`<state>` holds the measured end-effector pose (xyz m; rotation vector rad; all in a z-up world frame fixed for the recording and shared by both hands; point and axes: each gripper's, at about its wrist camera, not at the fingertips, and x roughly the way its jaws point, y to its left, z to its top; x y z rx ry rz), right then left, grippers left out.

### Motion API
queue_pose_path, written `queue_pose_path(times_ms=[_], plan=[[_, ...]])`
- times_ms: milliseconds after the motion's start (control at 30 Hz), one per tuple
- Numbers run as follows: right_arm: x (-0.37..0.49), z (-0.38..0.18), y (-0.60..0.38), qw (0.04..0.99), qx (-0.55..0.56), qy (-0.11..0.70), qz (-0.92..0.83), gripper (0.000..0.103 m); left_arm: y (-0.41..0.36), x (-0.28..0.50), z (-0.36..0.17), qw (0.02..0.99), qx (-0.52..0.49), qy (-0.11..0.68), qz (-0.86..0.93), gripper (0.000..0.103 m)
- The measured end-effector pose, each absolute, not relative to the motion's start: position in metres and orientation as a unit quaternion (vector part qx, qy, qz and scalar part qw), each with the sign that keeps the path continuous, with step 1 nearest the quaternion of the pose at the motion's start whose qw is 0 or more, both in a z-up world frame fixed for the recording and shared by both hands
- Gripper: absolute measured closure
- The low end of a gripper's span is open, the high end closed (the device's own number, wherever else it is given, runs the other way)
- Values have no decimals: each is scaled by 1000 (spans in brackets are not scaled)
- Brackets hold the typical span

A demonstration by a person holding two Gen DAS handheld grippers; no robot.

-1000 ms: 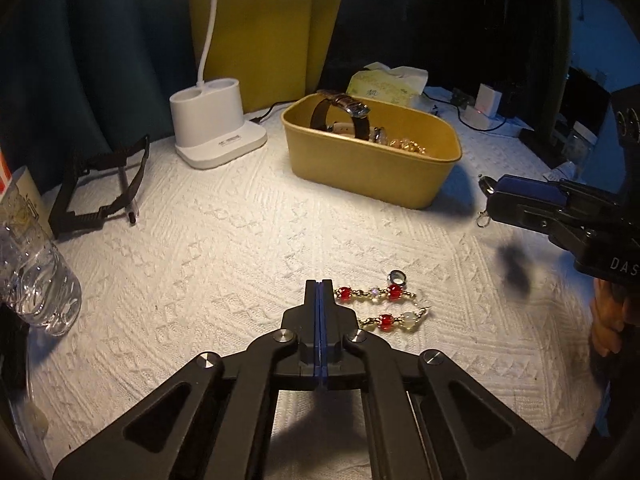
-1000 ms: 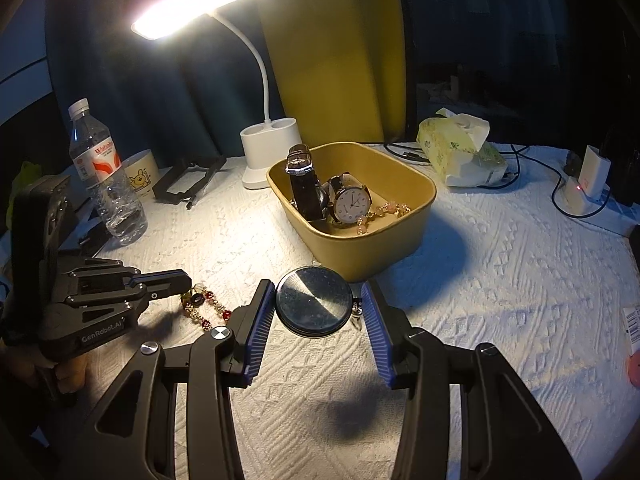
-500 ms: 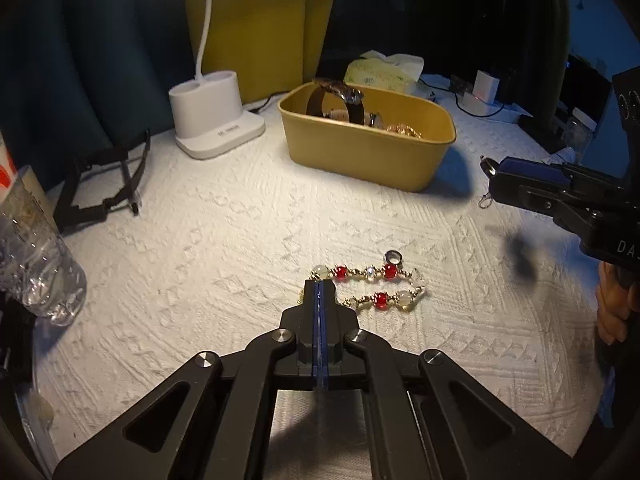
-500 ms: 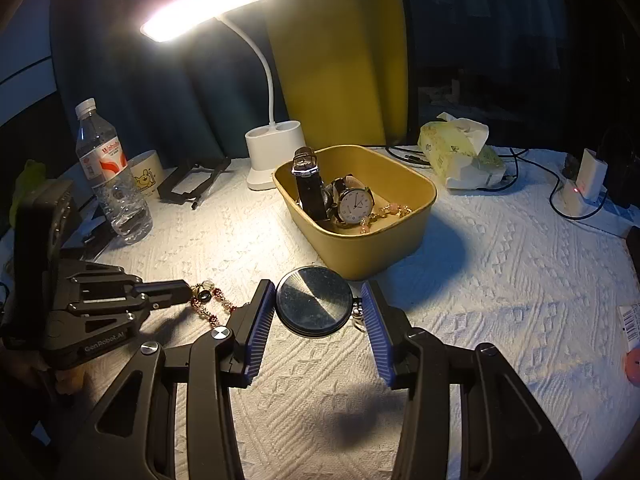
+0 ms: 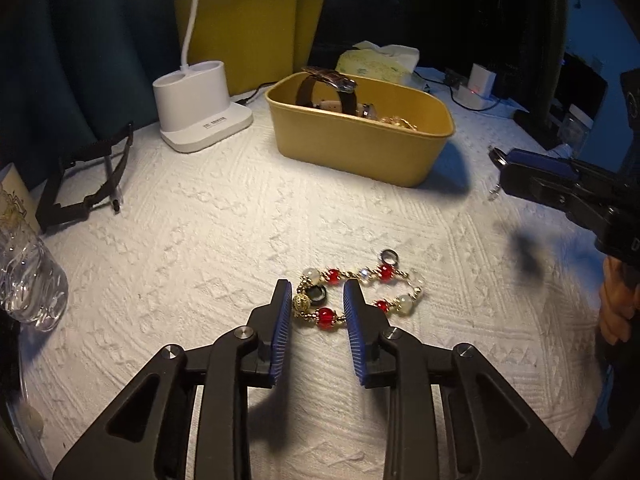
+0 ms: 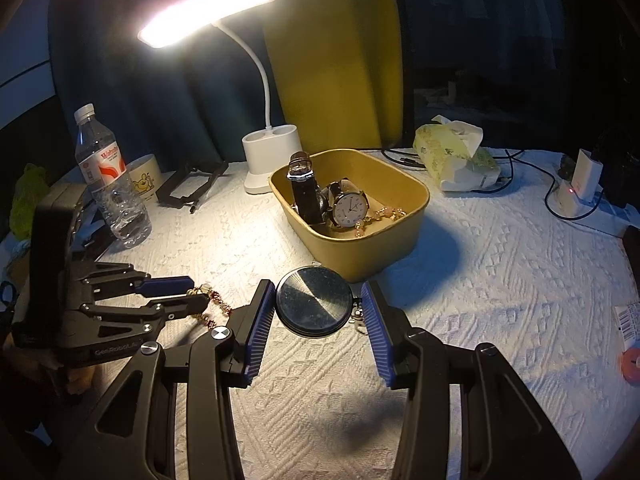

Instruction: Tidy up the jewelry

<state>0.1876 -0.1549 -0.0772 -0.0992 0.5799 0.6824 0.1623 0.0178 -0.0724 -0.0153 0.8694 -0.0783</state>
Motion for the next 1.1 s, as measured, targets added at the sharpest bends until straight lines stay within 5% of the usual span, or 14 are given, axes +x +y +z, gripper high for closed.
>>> queue_pose_path(times_ms=[133, 233, 1100], plan=[[188, -78, -155, 899, -48, 281, 331, 58, 10, 157, -73, 907, 8, 419, -46, 90], [188, -77, -155, 899, -47, 280, 332, 58, 5, 155, -74, 906, 16, 420, -48, 93], [181, -62, -167, 911, -39, 256, 320, 59, -20, 146, -53, 917, 47, 387, -86, 94]])
